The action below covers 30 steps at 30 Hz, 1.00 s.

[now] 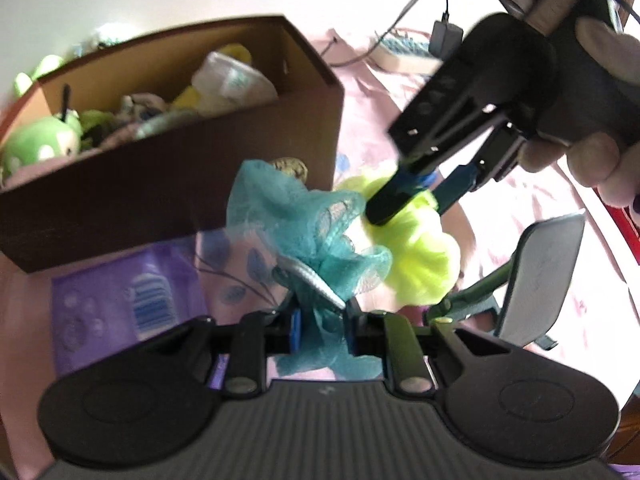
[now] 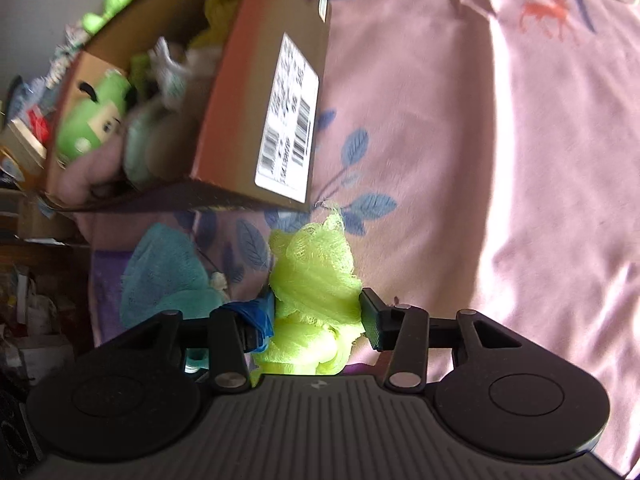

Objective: Organize soft objects
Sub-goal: 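Lift teal sponge with left gripper while right gripper lifts lime sponge over box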

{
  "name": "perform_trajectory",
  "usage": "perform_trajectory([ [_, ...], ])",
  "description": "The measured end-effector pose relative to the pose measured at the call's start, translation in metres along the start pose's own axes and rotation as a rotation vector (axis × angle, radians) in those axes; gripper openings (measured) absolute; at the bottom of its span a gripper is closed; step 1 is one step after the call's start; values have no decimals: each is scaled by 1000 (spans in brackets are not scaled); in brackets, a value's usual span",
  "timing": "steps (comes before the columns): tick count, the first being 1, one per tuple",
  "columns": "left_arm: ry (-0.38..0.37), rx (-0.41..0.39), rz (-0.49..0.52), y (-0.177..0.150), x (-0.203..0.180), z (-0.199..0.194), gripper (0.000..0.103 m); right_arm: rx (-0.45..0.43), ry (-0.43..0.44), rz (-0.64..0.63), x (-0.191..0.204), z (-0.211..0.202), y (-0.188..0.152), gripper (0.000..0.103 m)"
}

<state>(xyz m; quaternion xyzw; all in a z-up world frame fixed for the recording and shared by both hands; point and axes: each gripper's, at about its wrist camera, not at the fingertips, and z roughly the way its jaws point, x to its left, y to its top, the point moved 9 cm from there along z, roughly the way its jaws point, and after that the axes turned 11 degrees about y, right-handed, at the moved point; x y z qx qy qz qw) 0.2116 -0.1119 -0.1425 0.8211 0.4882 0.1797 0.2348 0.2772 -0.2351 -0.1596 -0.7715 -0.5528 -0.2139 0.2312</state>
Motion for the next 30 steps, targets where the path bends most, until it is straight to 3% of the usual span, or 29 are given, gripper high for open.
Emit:
perform_trajectory([
  [16,62,-100,-53,41,22,-63,17,-244,95,-98,31,-81,-13,30],
  [23,65,-148,-58,72,63,-78,17,-319,97,-117,74,-84,-16,30],
  [30,99,-142,-61,96,100,-77,17,-398,71,-152,113,-79,-7,30],
])
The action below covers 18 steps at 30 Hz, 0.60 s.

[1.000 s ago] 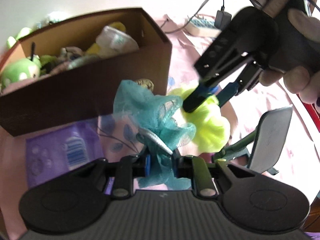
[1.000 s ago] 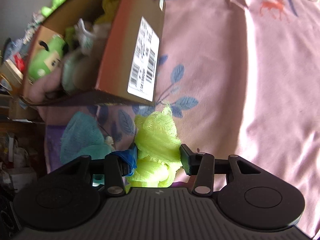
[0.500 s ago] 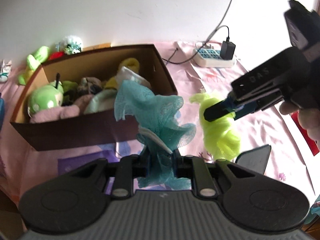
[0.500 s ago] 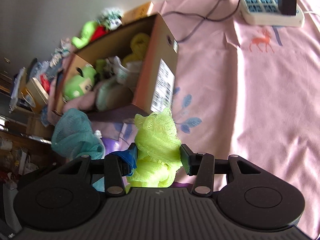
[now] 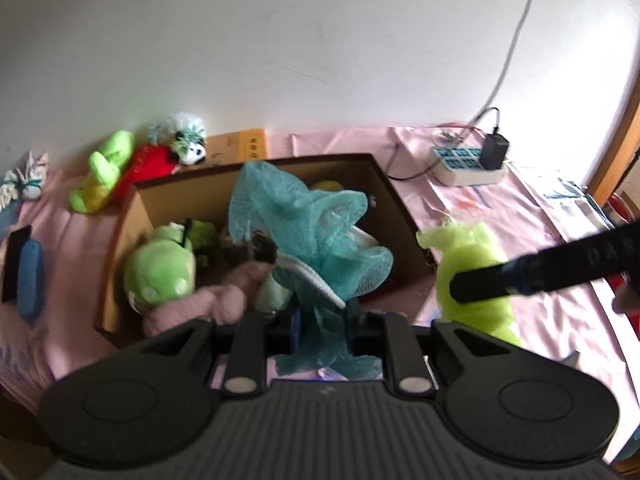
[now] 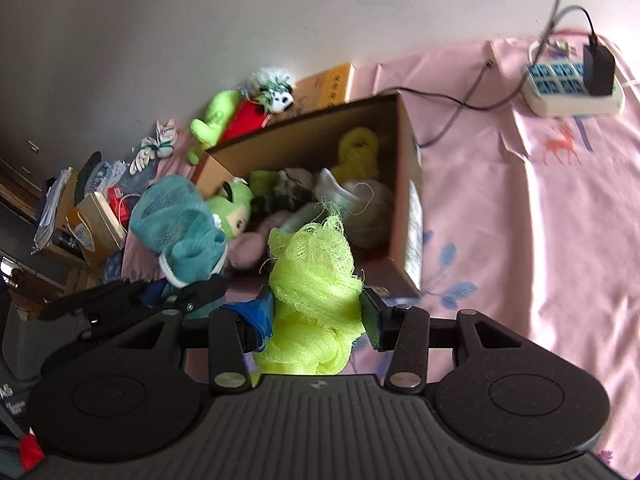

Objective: Organize soft objects
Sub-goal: 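Lift teal sponge with left gripper while right gripper lifts lime sponge over box, then lower both sponges into the box and open both grippers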

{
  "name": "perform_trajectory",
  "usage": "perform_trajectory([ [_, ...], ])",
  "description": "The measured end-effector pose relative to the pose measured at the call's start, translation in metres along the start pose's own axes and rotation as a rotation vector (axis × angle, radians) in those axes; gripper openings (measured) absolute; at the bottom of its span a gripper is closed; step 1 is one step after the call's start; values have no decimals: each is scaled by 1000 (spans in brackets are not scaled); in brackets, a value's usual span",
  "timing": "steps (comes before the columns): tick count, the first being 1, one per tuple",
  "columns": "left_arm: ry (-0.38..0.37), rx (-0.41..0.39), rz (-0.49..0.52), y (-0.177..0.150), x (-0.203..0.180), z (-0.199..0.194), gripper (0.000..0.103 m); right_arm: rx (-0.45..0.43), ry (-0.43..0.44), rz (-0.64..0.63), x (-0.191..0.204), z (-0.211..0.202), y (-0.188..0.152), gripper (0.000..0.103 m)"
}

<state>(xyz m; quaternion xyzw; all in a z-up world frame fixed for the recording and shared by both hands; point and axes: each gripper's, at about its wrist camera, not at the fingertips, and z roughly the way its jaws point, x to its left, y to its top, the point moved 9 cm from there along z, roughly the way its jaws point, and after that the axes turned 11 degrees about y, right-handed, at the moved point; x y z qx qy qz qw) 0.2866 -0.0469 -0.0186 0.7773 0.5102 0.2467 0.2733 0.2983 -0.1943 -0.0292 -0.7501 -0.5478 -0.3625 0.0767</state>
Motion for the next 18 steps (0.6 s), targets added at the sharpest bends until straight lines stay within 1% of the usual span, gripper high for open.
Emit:
perform_trajectory([
  [5,42,2,-13,15,20,4,17,-48,-13,-51,24,7,10,30],
  [8,85,-7,-11,20,30,5,17,-93,-32,-106,35,6,19,30],
  [12,122,-10,-26,23,41,10,17,-150,-54,-155,40,7,28,30],
  [16,143,-2,-25,23,45,18,17,-180,-48,-167,41,15,31,30],
  [18,156,-2,-27,24,47,22,18,-202,-63,-193,42,20,32,30],
])
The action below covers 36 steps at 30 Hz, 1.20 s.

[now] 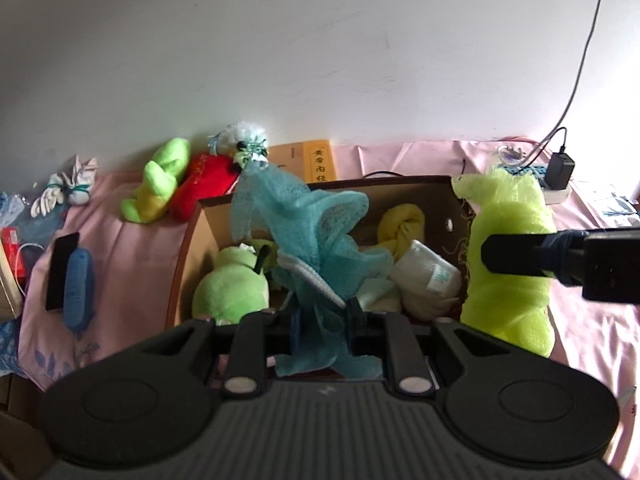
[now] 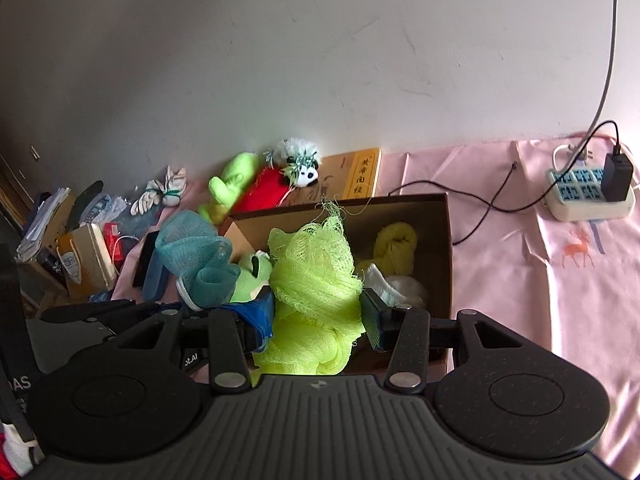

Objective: Organize soft objects
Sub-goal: 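Lower both sponges into the box and open both grippers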

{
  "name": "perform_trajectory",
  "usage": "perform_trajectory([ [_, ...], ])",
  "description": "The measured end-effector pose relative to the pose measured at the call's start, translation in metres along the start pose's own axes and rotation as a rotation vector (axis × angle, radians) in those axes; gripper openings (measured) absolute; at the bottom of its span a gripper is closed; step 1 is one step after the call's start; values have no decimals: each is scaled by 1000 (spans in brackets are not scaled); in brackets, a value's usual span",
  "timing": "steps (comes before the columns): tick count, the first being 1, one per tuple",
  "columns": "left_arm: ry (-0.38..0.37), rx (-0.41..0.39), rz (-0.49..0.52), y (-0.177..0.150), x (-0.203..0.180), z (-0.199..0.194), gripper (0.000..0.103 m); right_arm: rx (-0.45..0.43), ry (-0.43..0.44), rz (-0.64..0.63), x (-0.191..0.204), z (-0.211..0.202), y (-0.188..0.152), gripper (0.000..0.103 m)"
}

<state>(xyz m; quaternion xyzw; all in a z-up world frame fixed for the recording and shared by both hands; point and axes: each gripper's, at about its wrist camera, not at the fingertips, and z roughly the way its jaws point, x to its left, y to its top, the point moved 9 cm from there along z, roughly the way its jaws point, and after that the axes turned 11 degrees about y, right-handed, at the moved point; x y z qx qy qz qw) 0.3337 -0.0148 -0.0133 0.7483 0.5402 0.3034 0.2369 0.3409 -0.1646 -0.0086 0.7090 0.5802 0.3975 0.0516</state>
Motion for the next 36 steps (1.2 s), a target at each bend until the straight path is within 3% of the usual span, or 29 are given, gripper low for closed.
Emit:
perform_trajectory([
  [7,43,6,-4,2,5,18,18,-44,-23,-18,-12,21,2,30],
  [19,90,89,-26,-17,10,70,21,-56,-113,-55,-28,54,-20,30],
  [29,66,103,-7,-22,-1,99,39,-30,-175,-65,-47,76,-31,33],
  [31,52,97,-1,-23,-5,101,47,-38,-162,-30,-51,75,-32,34],
  [33,33,93,-2,-23,-7,103,62,-67,-151,0,-52,69,-28,34],
  [36,-3,86,-18,-21,-7,100,66,-129,-103,23,-48,57,-17,34],
])
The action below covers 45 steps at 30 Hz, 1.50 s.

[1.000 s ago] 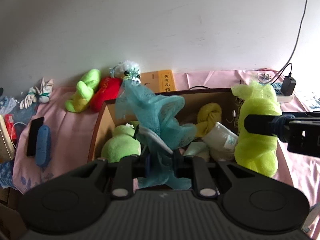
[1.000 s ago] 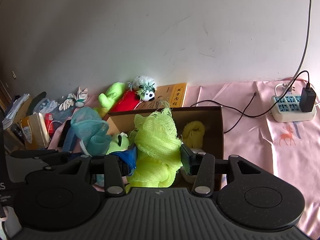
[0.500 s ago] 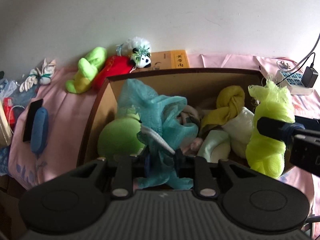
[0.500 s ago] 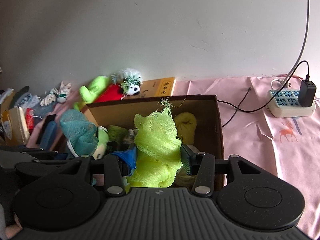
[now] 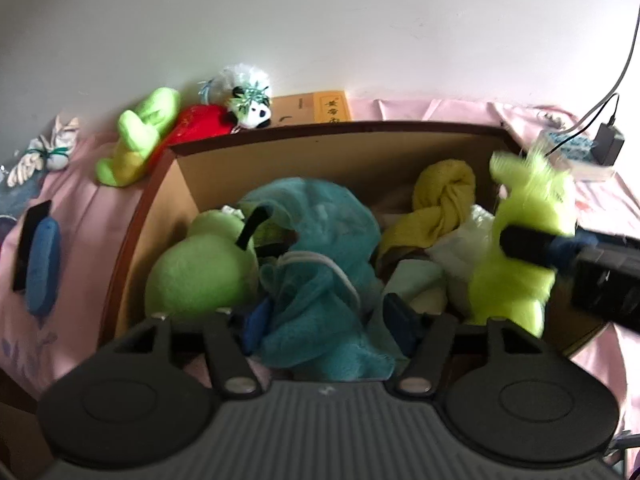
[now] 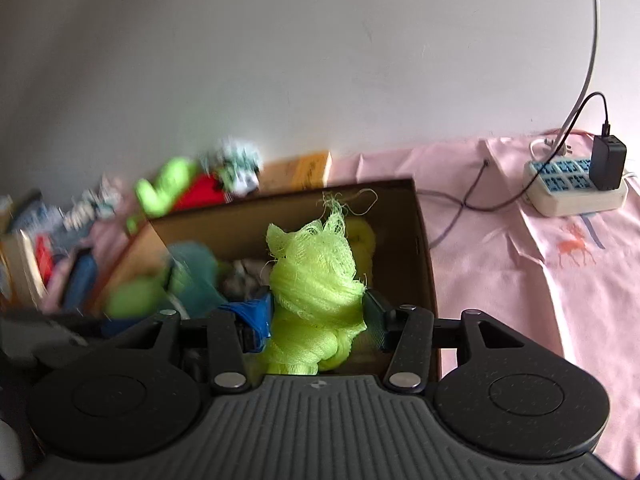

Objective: Organize soft objects

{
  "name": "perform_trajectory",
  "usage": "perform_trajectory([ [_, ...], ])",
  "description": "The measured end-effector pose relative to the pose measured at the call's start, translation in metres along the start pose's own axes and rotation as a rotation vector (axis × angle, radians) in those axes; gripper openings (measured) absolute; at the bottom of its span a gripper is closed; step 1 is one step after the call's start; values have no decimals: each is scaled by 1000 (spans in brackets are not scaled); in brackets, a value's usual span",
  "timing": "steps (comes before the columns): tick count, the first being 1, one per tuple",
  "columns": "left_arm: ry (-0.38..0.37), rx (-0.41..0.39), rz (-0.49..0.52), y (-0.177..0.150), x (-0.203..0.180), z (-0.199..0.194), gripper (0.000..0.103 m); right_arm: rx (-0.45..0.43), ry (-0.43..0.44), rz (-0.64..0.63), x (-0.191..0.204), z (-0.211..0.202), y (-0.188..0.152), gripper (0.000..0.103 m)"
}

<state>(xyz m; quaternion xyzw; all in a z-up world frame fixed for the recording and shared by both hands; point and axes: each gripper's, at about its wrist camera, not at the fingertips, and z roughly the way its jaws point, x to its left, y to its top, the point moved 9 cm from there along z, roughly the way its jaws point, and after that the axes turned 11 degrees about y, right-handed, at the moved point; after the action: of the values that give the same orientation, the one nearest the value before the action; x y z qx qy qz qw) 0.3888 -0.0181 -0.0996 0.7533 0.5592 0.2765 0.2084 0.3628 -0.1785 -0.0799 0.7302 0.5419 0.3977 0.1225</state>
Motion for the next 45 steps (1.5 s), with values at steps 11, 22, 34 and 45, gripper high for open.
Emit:
perform_trajectory([
  [11,-16,-47,-35,4,16,-24,69,15,62,16,10,-3,0,34],
  [22,82,-46,-27,3,28,-42,70,-101,6,29,15,-46,4,34],
  [34,130,-25,-12,-9,27,-62,71,-114,-17,13,18,-69,-3,34],
  [45,172,-11,-30,-24,32,-79,71,-111,-74,-68,31,-88,-16,34],
])
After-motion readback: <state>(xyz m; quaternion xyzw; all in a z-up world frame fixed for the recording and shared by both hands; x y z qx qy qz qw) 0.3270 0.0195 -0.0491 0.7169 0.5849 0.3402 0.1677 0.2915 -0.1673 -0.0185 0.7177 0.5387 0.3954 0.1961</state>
